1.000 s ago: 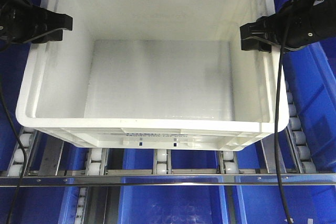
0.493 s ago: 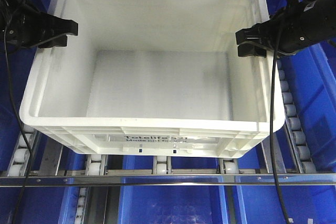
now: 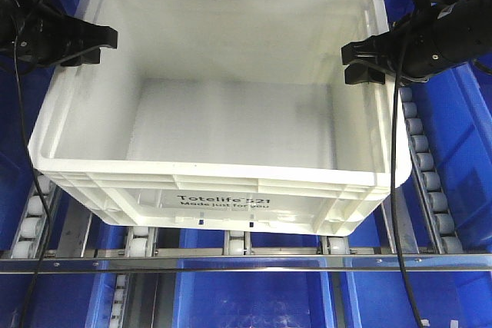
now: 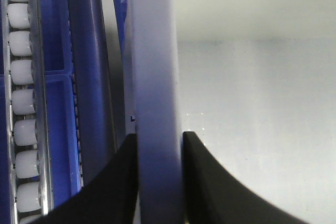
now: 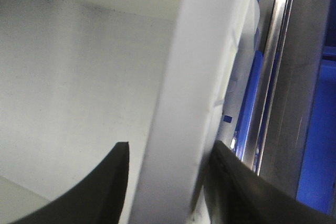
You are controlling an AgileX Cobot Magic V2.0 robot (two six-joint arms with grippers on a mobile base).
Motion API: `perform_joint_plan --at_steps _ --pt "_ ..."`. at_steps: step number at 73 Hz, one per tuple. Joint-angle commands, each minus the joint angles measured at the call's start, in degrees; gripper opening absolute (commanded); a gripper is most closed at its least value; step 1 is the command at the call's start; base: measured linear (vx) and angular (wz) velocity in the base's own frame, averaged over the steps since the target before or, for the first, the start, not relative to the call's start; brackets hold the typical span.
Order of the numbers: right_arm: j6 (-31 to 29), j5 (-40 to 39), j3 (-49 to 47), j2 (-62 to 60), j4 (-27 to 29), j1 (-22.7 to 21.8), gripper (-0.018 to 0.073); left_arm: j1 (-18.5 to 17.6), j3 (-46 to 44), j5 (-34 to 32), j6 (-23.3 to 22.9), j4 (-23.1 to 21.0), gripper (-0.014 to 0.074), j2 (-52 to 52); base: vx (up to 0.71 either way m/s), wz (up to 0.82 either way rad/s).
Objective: Move bin from left to right shelf
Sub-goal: 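Lower the white crate with both grippers onto the roller shelf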
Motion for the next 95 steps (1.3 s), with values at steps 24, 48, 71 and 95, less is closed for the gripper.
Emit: perform_joint_plan --at_steps 24,48,71,95 --pt "-3.61 -11.64 -1.61 -1.39 -4.45 -0.07 -0.0005 -0.15 -1.46 -2.3 1.05 -3.52 -0.0006 -1.5 0.0 0.0" --pt "-3.61 -12.16 -1.61 -1.39 -4.38 -0.07 -0.0003 -0.15 -1.46 -3.61 2.47 -3.73 -0.0004 -1.39 0.0 0.0" --pt "-3.23 -12.1 -1.61 -1.39 -4.19 -0.02 0.0127 -0.15 -1.46 -3.88 5.77 -3.79 0.0105 -0.12 0.0 0.0" --pt "-1.76 -12.45 -1.61 -1.51 -4.19 -0.02 0.0508 -0.15 -1.46 -5.32 6.04 -3.79 0.0333 -0.17 0.0 0.0"
